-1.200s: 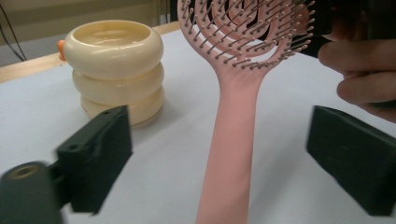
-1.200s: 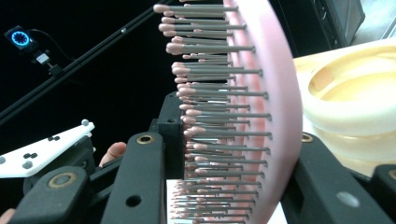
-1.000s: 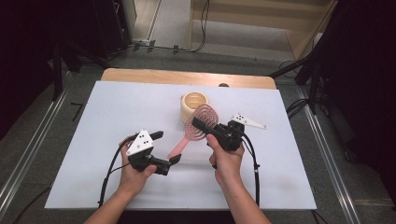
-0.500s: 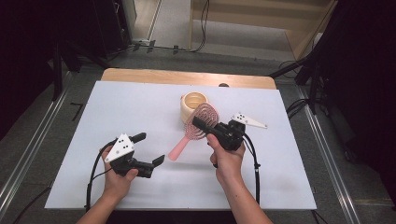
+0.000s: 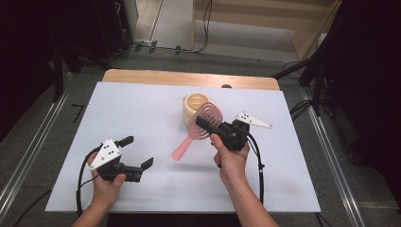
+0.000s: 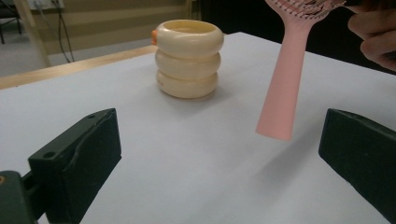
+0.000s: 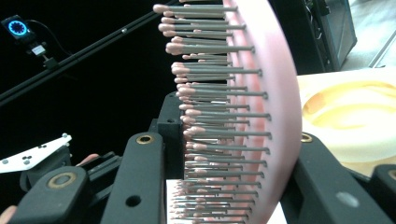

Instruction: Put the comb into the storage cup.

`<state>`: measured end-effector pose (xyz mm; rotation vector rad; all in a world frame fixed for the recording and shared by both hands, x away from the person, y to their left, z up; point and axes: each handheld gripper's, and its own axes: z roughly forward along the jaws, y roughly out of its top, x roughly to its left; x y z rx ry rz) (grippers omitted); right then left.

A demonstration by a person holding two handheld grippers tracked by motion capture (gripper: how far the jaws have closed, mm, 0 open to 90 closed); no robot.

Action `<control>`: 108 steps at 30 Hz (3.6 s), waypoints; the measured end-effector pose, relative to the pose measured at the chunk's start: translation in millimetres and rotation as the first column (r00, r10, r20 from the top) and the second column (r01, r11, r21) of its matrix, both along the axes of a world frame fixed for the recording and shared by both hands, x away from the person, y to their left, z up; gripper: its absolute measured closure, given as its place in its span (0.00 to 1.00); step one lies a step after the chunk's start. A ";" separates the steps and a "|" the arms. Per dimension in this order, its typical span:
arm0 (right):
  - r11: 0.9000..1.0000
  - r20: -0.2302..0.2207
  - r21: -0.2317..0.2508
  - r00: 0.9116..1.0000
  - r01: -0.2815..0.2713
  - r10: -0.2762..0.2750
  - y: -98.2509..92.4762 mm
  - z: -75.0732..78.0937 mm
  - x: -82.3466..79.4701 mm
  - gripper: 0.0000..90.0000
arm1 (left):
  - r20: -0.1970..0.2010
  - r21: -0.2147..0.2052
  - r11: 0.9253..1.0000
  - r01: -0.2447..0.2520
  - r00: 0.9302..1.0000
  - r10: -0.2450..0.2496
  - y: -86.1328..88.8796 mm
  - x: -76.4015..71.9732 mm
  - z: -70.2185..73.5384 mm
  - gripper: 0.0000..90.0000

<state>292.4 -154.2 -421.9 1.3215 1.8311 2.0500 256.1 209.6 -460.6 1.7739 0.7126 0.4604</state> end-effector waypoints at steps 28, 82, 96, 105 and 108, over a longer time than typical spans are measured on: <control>0.999 0.026 -0.020 0.999 0.026 -0.026 -10.8 12.8 12.4 0.69 | 0.034 -0.022 0.995 -0.102 0.994 0.103 59.8 -13.9 -6.2 0.00; 0.994 0.053 -0.031 0.993 0.103 -0.101 -38.9 34.7 51.3 0.69 | 0.011 -0.014 0.990 -0.143 0.990 0.143 79.0 -21.9 -20.5 0.00; 0.993 0.054 -0.034 0.992 0.112 -0.110 -43.0 42.3 60.8 0.69 | 0.009 -0.017 0.990 -0.143 0.990 0.143 79.2 -21.8 -20.6 0.00; 0.992 0.059 -0.025 0.991 0.125 -0.123 -47.5 47.7 67.3 0.69 | 0.006 -0.015 0.990 -0.142 0.990 0.142 79.2 -21.7 -20.7 0.00; 0.991 0.054 -0.022 0.990 0.131 -0.130 -49.8 48.3 70.1 0.69 | 0.004 -0.019 0.990 -0.142 0.990 0.143 78.9 -21.7 -20.8 0.00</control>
